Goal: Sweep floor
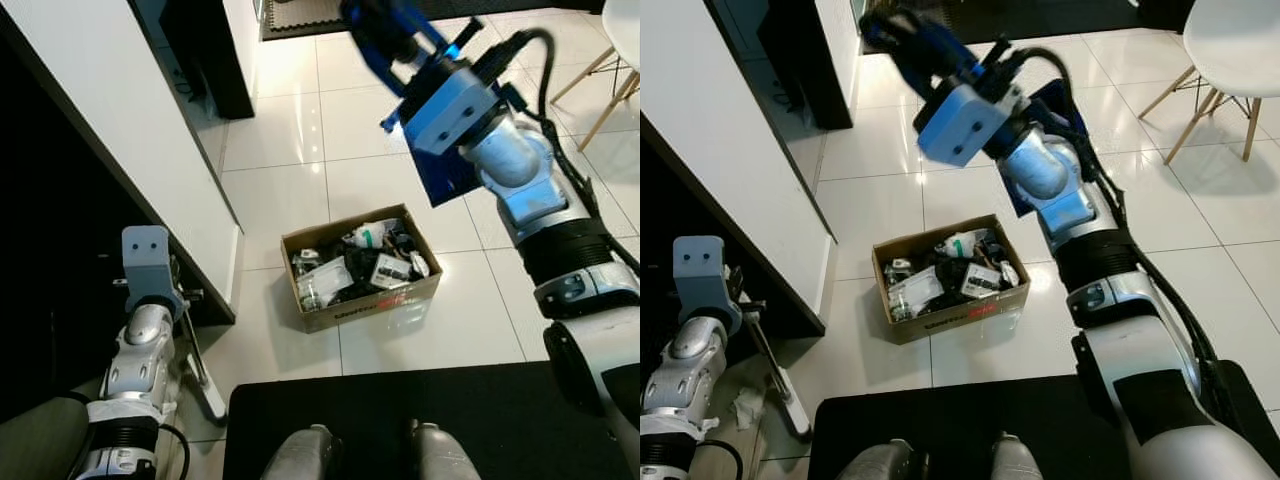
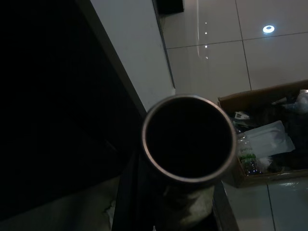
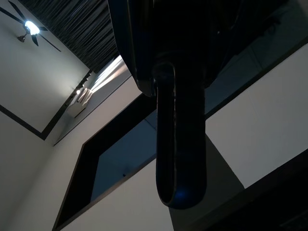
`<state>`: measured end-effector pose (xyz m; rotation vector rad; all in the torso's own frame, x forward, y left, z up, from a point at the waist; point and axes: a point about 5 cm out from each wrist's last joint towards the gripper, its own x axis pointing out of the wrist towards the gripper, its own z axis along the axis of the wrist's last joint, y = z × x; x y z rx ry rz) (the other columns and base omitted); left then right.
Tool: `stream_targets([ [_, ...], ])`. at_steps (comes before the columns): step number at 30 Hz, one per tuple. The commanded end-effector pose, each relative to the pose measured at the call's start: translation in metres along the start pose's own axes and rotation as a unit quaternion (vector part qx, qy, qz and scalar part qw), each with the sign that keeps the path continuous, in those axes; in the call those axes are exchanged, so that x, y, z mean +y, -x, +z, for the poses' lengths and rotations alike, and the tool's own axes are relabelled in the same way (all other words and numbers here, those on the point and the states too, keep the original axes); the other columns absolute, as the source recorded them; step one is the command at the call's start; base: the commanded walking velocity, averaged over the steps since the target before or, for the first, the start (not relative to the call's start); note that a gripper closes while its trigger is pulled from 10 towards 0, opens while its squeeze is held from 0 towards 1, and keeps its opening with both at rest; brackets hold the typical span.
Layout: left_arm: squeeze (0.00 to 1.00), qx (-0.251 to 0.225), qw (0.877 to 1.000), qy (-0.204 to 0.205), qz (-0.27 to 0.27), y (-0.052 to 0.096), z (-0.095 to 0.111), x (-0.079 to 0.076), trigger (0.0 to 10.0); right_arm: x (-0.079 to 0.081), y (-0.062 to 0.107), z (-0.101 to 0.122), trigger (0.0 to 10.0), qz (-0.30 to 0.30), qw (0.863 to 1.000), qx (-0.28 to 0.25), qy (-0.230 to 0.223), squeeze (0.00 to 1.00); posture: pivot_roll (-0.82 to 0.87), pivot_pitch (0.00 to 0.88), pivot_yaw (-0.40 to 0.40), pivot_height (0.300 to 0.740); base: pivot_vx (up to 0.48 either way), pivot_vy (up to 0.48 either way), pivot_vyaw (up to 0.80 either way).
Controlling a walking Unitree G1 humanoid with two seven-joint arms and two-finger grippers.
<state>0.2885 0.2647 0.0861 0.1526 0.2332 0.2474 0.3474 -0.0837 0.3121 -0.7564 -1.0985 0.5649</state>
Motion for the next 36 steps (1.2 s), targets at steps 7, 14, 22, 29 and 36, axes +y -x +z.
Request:
stream_targets([
  [7,0.00,-0.013,1.000,-0.005,0.002,0.006,0.001,-0.004,10.0,-0.019,0.008,-0.002,10.0,-0.121,0.989,0.019,-0.083,0.00,0.08,0.076,0.069,0.740,0.000,0.000,0.00],
  [14,0.00,-0.019,1.000,0.008,-0.010,0.008,0.006,-0.009,10.0,-0.028,0.034,-0.007,10.0,-0.215,0.964,0.058,-0.143,0.00,0.05,0.086,0.096,0.740,0.000,0.000,0.00],
  [22,0.00,-0.068,0.997,0.013,-0.046,0.012,0.041,-0.022,10.0,-0.031,0.069,0.014,10.0,-0.252,0.948,0.084,-0.176,0.00,0.02,0.091,0.119,0.740,0.000,0.000,0.00],
  [29,0.00,-0.080,0.995,0.015,-0.057,0.010,0.053,-0.030,10.0,0.012,0.070,0.032,10.0,-0.200,0.935,0.114,-0.268,0.00,0.00,0.091,0.108,0.740,0.000,0.000,0.00],
  [36,0.00,-0.085,0.994,-0.007,-0.068,0.017,0.049,-0.043,10.0,0.064,0.098,0.019,10.0,-0.161,0.911,0.220,-0.309,0.00,0.00,0.088,0.086,0.740,0.000,0.000,0.00],
])
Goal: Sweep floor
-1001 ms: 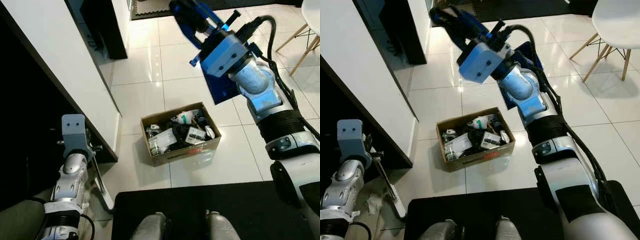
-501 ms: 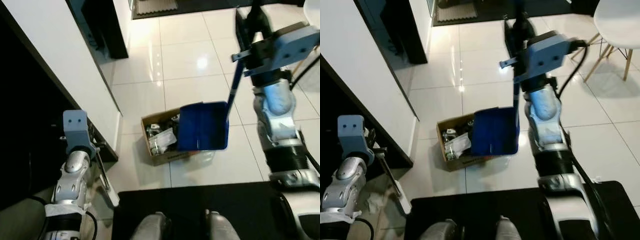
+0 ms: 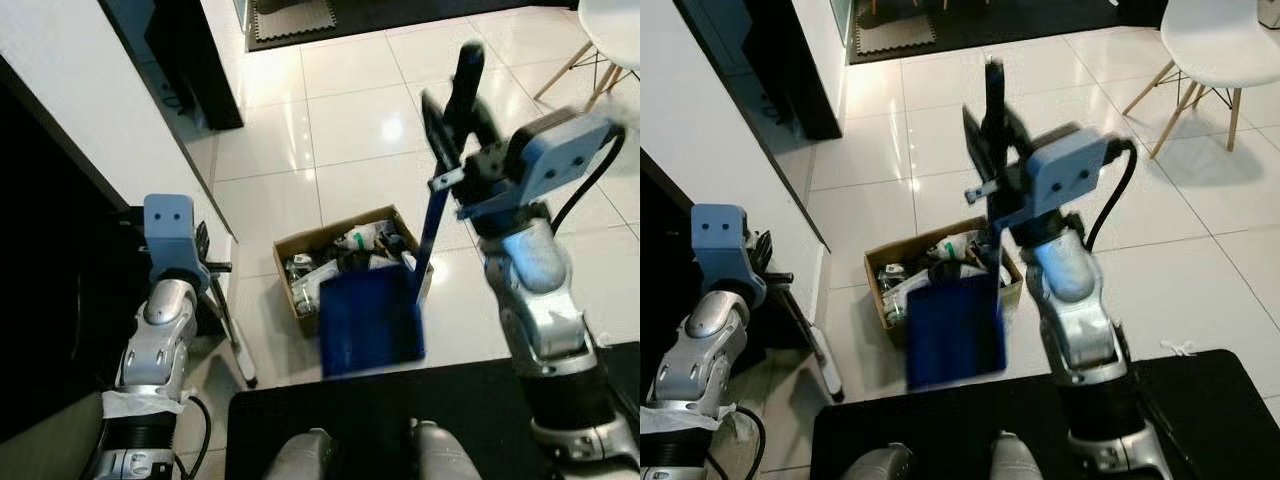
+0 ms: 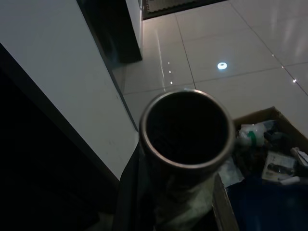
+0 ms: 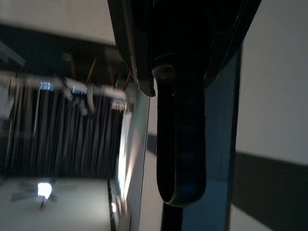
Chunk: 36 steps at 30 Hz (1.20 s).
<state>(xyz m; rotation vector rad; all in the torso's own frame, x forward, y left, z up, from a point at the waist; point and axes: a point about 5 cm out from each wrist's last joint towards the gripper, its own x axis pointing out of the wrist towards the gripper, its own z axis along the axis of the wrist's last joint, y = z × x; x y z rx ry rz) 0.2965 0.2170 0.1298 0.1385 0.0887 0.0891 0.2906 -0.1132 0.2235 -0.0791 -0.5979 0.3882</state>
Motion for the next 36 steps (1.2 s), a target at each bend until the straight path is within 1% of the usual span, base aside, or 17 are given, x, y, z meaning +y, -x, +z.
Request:
stream_targets([
  [1,0.00,-0.007,1.000,-0.016,0.004,0.004,-0.001,-0.004,10.0,0.006,0.010,-0.019,10.0,0.009,0.999,0.045,0.016,0.00,0.00,0.088,0.086,0.740,0.000,0.000,0.00],
  [3,0.00,-0.006,1.000,-0.015,0.003,0.006,-0.003,-0.006,10.0,0.006,0.017,-0.033,10.0,0.004,0.997,0.080,0.007,0.00,0.01,0.088,0.080,0.740,0.000,0.000,0.00],
  [4,0.00,-0.006,1.000,-0.015,0.003,0.006,-0.003,-0.006,10.0,0.006,0.017,-0.033,10.0,0.004,0.997,0.080,0.007,0.00,0.01,0.088,0.080,0.740,0.000,0.000,0.00],
  [5,0.00,-0.003,1.000,-0.013,0.002,0.008,-0.005,-0.007,10.0,0.005,0.024,-0.043,10.0,-0.002,0.994,0.109,-0.002,0.00,0.01,0.090,0.076,0.740,0.000,0.000,0.00],
  [6,0.00,-0.003,1.000,-0.013,0.002,0.008,-0.005,-0.007,10.0,0.005,0.024,-0.043,10.0,-0.002,0.994,0.109,-0.002,0.00,0.01,0.090,0.076,0.740,0.000,0.000,0.00],
  [8,0.00,0.001,1.000,-0.002,-0.004,0.012,-0.008,-0.010,10.0,0.004,0.039,-0.062,10.0,-0.017,0.987,0.162,-0.008,0.00,0.02,0.090,0.072,0.740,0.000,0.000,0.00],
  [9,0.00,0.001,1.000,-0.002,-0.004,0.012,-0.008,-0.010,10.0,0.004,0.039,-0.062,10.0,-0.017,0.987,0.162,-0.008,0.00,0.02,0.090,0.072,0.740,0.000,0.000,0.00],
  [10,0.00,0.003,1.000,0.002,-0.006,0.014,-0.009,-0.011,10.0,0.004,0.046,-0.068,10.0,-0.020,0.983,0.180,-0.010,0.00,0.02,0.090,0.072,0.740,0.000,0.000,0.00],
  [11,0.00,0.003,1.000,0.002,-0.006,0.014,-0.009,-0.011,10.0,0.004,0.046,-0.068,10.0,-0.020,0.983,0.180,-0.010,0.00,0.02,0.090,0.072,0.740,0.000,0.000,0.00],
  [14,0.00,0.012,1.000,-0.005,-0.010,0.019,-0.017,-0.014,10.0,0.008,0.061,-0.079,10.0,-0.023,0.977,0.212,-0.013,0.00,0.01,0.093,0.065,0.740,0.000,0.000,0.00],
  [19,0.00,0.016,1.000,-0.002,-0.009,0.021,-0.021,-0.017,10.0,0.009,0.069,-0.085,10.0,-0.026,0.973,0.231,-0.007,0.00,0.01,0.089,0.056,0.740,0.000,0.000,0.00],
  [21,0.00,0.016,1.000,0.003,-0.013,0.022,-0.023,-0.022,10.0,0.009,0.075,-0.089,10.0,-0.031,0.970,0.241,-0.005,0.00,0.02,0.087,0.053,0.740,0.000,0.000,0.00],
  [22,0.00,0.016,1.000,0.003,-0.013,0.022,-0.023,-0.022,10.0,0.009,0.075,-0.089,10.0,-0.031,0.970,0.241,-0.005,0.00,0.02,0.087,0.053,0.740,0.000,0.000,0.00],
  [23,0.00,0.012,1.000,0.010,-0.023,0.025,-0.023,-0.029,10.0,0.006,0.077,-0.092,10.0,-0.038,0.969,0.244,-0.006,0.00,0.02,0.083,0.047,0.740,0.000,0.000,0.00],
  [24,0.00,0.011,1.000,0.011,-0.027,0.026,-0.023,-0.031,10.0,0.005,0.076,-0.093,10.0,-0.040,0.969,0.245,-0.006,0.00,0.02,0.083,0.047,0.740,0.000,0.000,0.00],
  [27,0.00,0.010,0.999,0.011,-0.031,0.028,-0.024,-0.034,10.0,0.002,0.074,-0.094,10.0,-0.043,0.969,0.245,-0.004,0.00,0.02,0.079,0.044,0.740,0.000,0.000,0.00],
  [36,0.00,0.009,0.999,0.009,-0.029,0.030,-0.024,-0.035,10.0,0.001,0.071,-0.098,10.0,-0.047,0.968,0.246,-0.003,0.00,0.04,0.070,0.043,0.740,0.000,0.000,0.00],
])
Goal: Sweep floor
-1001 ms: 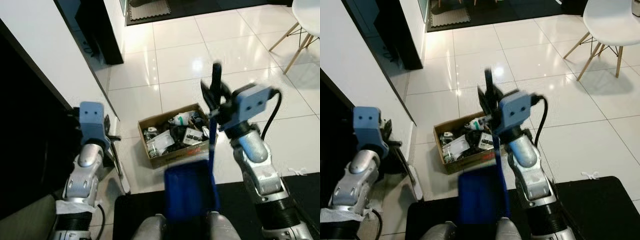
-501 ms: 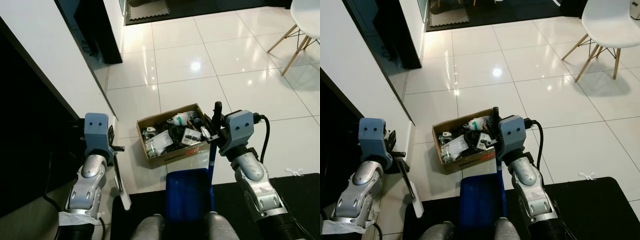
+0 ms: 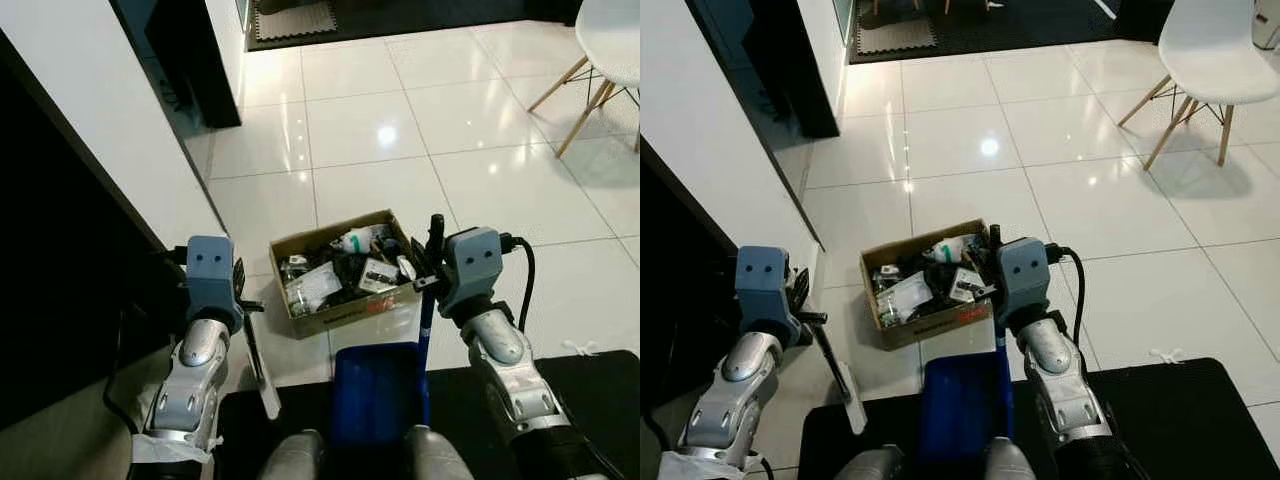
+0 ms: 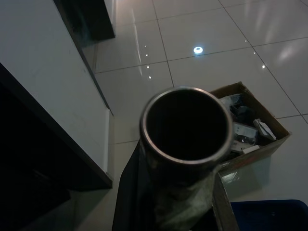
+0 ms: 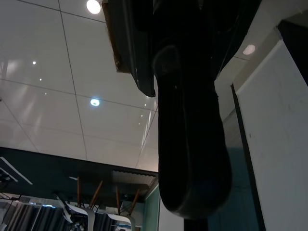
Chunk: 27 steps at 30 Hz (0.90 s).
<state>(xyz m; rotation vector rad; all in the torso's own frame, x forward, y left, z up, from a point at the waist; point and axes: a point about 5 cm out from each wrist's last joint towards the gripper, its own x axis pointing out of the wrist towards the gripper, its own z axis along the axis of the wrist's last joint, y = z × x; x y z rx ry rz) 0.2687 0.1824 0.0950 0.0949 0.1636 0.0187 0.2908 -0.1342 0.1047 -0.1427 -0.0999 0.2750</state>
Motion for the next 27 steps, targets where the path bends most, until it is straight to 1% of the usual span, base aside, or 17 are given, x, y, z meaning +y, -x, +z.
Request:
stream_targets([
  [1,0.00,-0.028,0.999,-0.019,0.007,0.003,0.009,0.001,10.0,0.000,-0.001,-0.002,10.0,-0.007,1.000,-0.002,-0.003,0.00,0.06,0.073,0.043,0.740,0.000,0.000,0.00],
  [7,0.00,-0.028,0.999,-0.023,0.005,0.005,0.008,0.000,10.0,0.002,-0.001,-0.004,10.0,-0.006,1.000,-0.001,-0.004,0.00,0.06,0.073,0.039,0.740,0.000,0.000,0.00],
  [12,0.00,-0.025,1.000,-0.016,0.004,0.005,0.006,-0.004,10.0,0.003,-0.002,-0.005,10.0,-0.004,1.000,-0.001,-0.005,0.00,0.05,0.068,0.034,0.740,0.000,0.000,0.00],
  [15,0.00,-0.023,1.000,-0.012,0.003,0.004,0.004,-0.007,10.0,0.001,-0.002,-0.005,10.0,-0.003,1.000,-0.001,-0.005,0.00,0.04,0.066,0.033,0.740,0.000,0.000,0.00],
  [17,0.00,-0.021,1.000,-0.010,0.002,0.004,0.003,-0.009,10.0,-0.001,-0.002,-0.006,10.0,-0.004,1.000,0.000,-0.005,0.00,0.04,0.067,0.031,0.740,0.000,0.000,-0.41],
  [19,0.00,-0.019,1.000,-0.003,0.005,0.002,0.002,-0.009,10.0,-0.002,-0.001,-0.006,10.0,-0.006,1.000,-0.001,-0.007,0.00,0.03,0.069,0.030,0.740,0.000,0.000,-0.80],
  [27,0.00,-0.019,1.000,-0.002,0.009,0.001,0.003,-0.008,10.0,0.000,-0.001,-0.007,10.0,-0.002,1.000,0.000,-0.008,0.00,0.03,0.074,0.026,0.740,0.000,0.000,-0.80],
])
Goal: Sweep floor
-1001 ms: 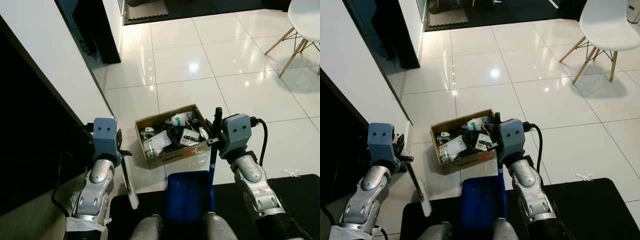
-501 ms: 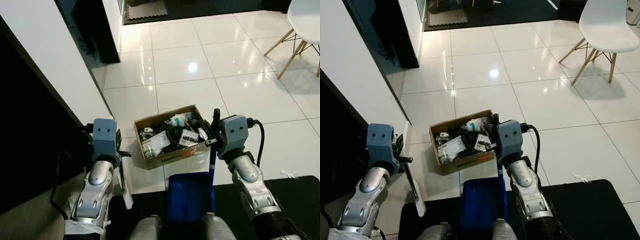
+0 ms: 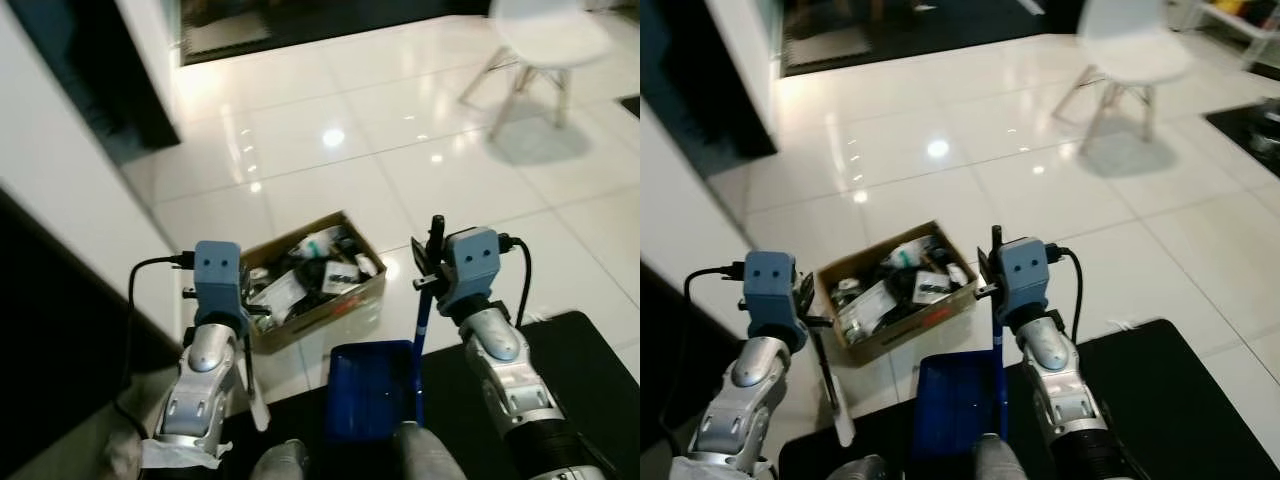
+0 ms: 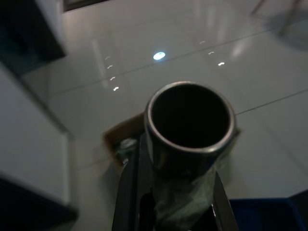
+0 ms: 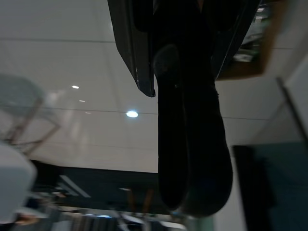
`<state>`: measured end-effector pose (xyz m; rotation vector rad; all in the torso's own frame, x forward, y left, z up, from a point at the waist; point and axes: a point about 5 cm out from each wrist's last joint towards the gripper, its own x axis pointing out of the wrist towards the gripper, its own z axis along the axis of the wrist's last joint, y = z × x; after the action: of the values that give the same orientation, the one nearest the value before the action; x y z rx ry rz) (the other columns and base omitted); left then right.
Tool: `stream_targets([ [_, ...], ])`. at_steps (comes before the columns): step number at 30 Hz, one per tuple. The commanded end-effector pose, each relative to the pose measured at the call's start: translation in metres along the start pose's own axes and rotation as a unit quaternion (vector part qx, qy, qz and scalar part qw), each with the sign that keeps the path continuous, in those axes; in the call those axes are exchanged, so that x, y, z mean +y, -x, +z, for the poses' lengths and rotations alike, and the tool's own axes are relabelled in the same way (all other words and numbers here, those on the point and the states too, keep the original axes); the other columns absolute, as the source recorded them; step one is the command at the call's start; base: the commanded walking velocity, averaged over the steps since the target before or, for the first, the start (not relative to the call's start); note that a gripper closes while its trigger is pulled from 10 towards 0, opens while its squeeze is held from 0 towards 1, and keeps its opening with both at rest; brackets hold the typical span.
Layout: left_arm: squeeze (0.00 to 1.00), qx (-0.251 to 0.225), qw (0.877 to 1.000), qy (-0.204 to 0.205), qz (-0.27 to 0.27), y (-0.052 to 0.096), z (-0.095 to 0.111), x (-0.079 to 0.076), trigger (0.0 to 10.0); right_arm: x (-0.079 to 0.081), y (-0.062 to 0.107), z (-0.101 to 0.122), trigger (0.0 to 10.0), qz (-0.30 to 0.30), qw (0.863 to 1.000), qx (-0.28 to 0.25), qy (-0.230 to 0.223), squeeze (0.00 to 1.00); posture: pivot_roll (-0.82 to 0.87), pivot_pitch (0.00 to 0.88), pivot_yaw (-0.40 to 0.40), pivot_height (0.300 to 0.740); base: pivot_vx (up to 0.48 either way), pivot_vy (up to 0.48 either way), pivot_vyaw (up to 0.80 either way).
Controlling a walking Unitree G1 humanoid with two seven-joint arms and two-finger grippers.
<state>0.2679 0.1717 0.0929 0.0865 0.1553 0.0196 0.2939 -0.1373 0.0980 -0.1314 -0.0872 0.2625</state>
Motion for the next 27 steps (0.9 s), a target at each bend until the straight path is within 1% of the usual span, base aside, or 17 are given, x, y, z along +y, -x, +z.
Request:
stream_targets([
  [1,0.00,-0.015,1.000,-0.007,0.009,-0.0002,0.0045,0.0031,10.0,0.0032,0.0005,0.0002,10.0,0.005,1.000,-0.005,-0.003,0.00,0.04,0.072,0.026,0.740,0.000,0.000,-0.80],
  [13,0.00,-0.015,1.000,-0.011,0.012,-0.0009,0.0046,0.0055,10.0,0.0063,-0.0020,-0.0007,10.0,0.008,1.000,-0.005,-0.007,0.00,0.05,0.068,0.029,0.740,0.000,0.000,-0.80],
  [27,0.00,-0.016,1.000,-0.010,0.011,-0.0019,0.0056,0.0039,10.0,0.0072,-0.0028,-0.0007,10.0,0.009,1.000,-0.007,-0.008,0.00,0.05,0.067,0.030,0.740,0.000,0.000,-0.80],
])
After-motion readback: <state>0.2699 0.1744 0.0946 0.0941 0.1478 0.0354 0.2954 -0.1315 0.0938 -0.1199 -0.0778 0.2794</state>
